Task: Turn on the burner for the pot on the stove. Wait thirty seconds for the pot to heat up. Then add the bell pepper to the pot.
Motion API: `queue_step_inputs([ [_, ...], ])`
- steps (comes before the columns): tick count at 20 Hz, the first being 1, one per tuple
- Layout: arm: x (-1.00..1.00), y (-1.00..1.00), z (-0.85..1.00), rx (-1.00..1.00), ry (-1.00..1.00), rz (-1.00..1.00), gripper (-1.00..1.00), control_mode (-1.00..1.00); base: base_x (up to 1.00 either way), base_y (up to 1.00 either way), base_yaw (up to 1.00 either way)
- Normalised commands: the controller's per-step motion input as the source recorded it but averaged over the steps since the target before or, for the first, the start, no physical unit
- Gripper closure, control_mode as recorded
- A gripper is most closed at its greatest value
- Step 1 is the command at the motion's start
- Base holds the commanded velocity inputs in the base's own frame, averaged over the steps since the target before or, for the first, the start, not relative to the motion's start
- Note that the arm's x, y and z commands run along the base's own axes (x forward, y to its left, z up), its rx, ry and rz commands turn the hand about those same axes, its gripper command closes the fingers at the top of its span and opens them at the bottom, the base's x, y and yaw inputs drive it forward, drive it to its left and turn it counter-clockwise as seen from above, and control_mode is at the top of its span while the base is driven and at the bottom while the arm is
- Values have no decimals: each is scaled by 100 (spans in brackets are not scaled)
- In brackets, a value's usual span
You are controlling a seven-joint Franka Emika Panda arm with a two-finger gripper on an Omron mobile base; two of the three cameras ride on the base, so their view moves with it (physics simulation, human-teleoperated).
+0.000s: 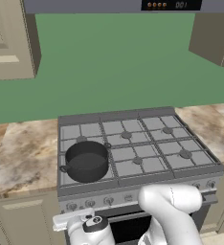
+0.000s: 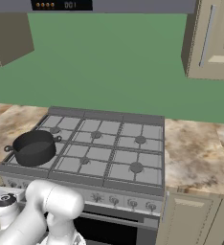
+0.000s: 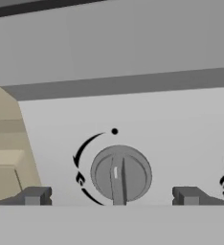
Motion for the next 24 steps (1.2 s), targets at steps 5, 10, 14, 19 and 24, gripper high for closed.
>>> queue_step_inputs([
  [5,5,2,0,0,-3,0,-100,-100,0,0,0],
  [10,1,0,0,0,0,0,-100,-100,0,0,0],
  [14,0,0,0,0,-1,0,-100,-100,0,0,0],
  [19,0,0,1,0,-4,0,-100,-100,0,0,0],
  [24,0,0,1,0,-1,0,-100,-100,0,0,0],
])
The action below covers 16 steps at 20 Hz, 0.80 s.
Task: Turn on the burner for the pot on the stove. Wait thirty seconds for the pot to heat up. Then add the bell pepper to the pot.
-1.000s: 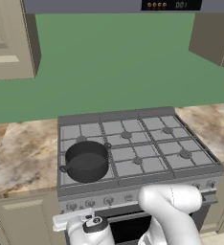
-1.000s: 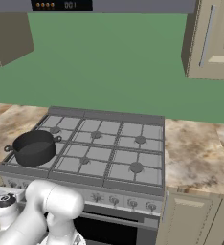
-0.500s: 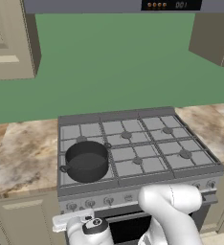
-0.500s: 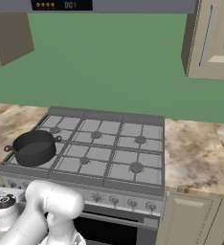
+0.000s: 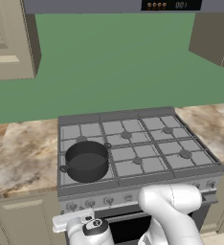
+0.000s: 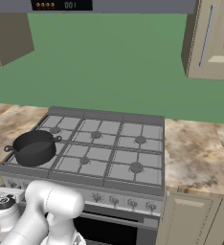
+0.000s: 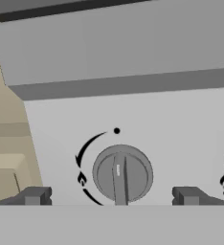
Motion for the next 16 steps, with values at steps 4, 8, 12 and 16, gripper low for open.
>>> queue_step_inputs([
  [4,-7,0,4,0,-6,0,-100,-100,0,0,0],
  [8,-8,0,0,0,-4,0,-100,-100,0,0,0],
  [12,0,0,0,0,-3,0,-100,-100,0,0,0],
  [16,0,0,6,0,-4,0,-100,-100,0,0,0],
])
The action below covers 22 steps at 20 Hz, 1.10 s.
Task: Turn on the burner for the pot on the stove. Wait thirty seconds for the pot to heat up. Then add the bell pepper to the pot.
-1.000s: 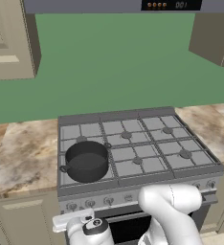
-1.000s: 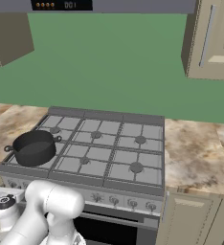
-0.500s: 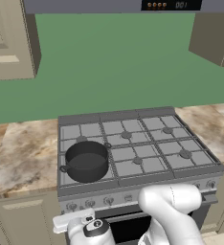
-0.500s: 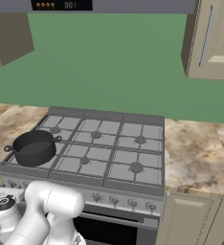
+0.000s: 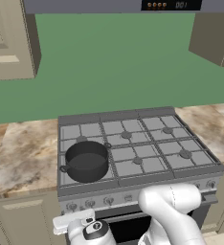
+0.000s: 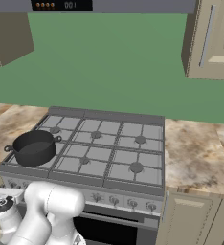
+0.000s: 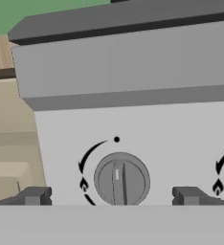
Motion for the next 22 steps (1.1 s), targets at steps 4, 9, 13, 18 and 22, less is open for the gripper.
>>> queue_step_inputs([
  [4,1,0,7,0,-1,0,-100,-100,0,0,0],
  [9,5,0,1,0,-1,0,-100,-100,0,0,0],
  [13,2,0,4,0,-2,0,-100,-100,0,0,0],
  [18,11,0,0,0,-3,0,-100,-100,0,0,0],
  [22,5,0,0,0,0,0,-100,-100,0,0,0],
])
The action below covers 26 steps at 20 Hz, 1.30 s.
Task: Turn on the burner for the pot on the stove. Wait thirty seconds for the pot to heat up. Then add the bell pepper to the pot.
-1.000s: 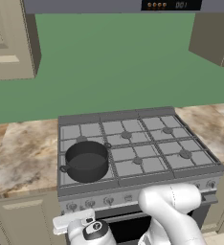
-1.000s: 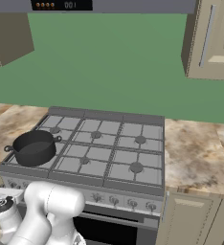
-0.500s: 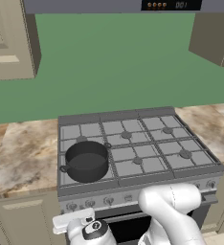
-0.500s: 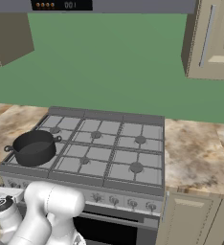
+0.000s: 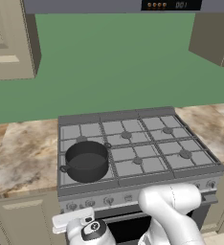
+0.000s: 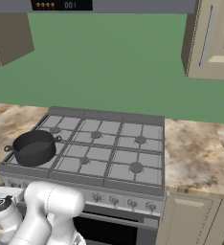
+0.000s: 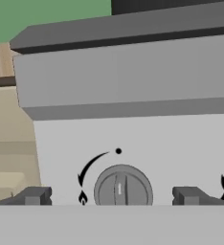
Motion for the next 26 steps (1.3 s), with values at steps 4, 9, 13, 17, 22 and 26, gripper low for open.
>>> queue_step_inputs([
  [4,0,0,0,0,0,0,-100,-100,0,0,0],
  [9,0,0,0,0,0,0,100,-100,0,0,0],
  [13,0,0,0,0,0,0,100,-100,0,0,0],
  [17,0,0,0,0,0,0,100,-100,0,0,0],
  [22,0,1,-1,0,0,0,100,-100,0,0,0],
  [26,0,12,-1,0,0,0,100,-100,0,0,0],
])
